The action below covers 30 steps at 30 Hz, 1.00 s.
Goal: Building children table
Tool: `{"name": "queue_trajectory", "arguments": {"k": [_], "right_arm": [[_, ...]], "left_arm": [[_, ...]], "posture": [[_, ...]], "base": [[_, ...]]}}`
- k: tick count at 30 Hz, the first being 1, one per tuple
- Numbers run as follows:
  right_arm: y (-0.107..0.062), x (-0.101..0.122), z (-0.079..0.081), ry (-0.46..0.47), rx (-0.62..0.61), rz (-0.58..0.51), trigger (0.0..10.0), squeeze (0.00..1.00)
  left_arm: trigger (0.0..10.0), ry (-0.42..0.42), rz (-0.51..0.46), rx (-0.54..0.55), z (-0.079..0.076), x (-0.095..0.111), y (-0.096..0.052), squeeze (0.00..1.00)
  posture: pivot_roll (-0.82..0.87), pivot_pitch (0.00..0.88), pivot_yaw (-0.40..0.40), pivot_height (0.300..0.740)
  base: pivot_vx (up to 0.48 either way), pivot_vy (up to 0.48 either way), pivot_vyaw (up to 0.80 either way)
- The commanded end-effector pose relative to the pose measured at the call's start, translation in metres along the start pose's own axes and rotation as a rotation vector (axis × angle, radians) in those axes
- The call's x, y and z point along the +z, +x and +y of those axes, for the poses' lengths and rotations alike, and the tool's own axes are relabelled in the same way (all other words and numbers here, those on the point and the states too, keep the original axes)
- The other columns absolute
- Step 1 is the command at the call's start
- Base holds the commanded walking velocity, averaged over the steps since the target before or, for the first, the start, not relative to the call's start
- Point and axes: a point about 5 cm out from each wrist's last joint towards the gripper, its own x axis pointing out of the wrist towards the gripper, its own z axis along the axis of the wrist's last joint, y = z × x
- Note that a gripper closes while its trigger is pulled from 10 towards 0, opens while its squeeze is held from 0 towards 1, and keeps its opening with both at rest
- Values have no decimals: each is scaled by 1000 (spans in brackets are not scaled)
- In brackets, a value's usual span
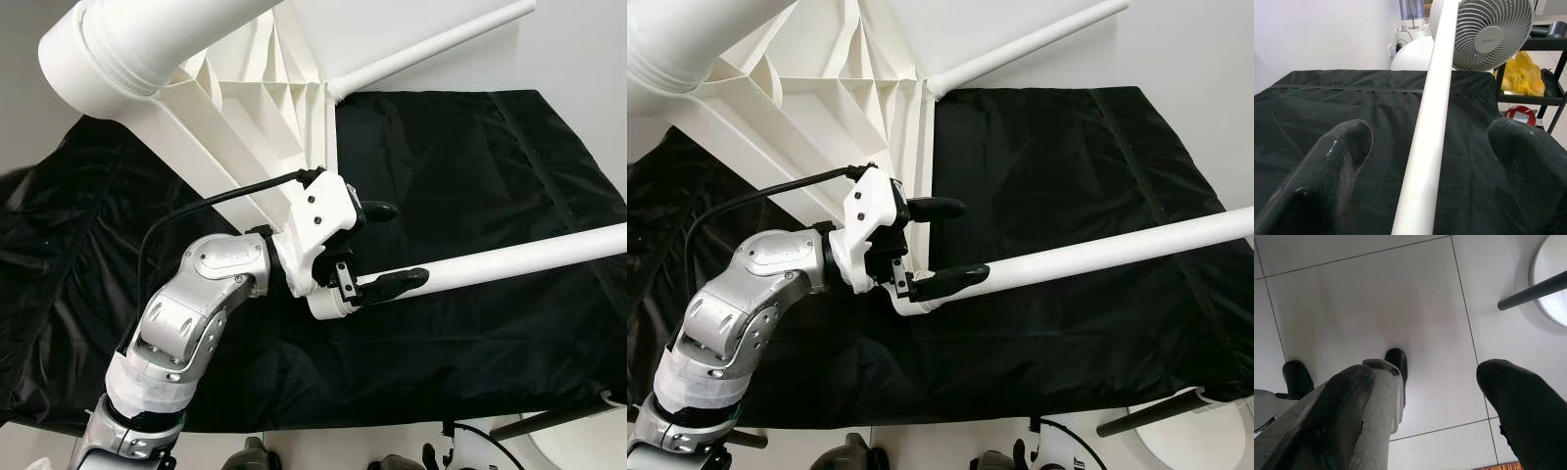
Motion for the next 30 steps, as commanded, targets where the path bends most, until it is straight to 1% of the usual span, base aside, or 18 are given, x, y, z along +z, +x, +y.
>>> {"name": "queue_trajectory", "arguments": {"k": [1, 20, 30], "right_arm": [[-3, -12, 3, -2, 9, 53, 10000, 0], [-4, -14, 4, -17, 17, 65, 10000, 0], [-5, -17, 5, -17, 20, 76, 10000, 0]], "left_arm": [[10000, -2, 10, 25, -1, -1, -1, 0], [10000, -15, 24, 18, -2, -1, -2, 0], [10000, -15, 29, 18, -2, -1, -2, 0]], "posture": [[74, 52, 78, 740], [79, 50, 74, 740], [82, 52, 75, 740]], "base": [[0, 0, 0], [0, 0, 0], [-277, 0, 0]]}}
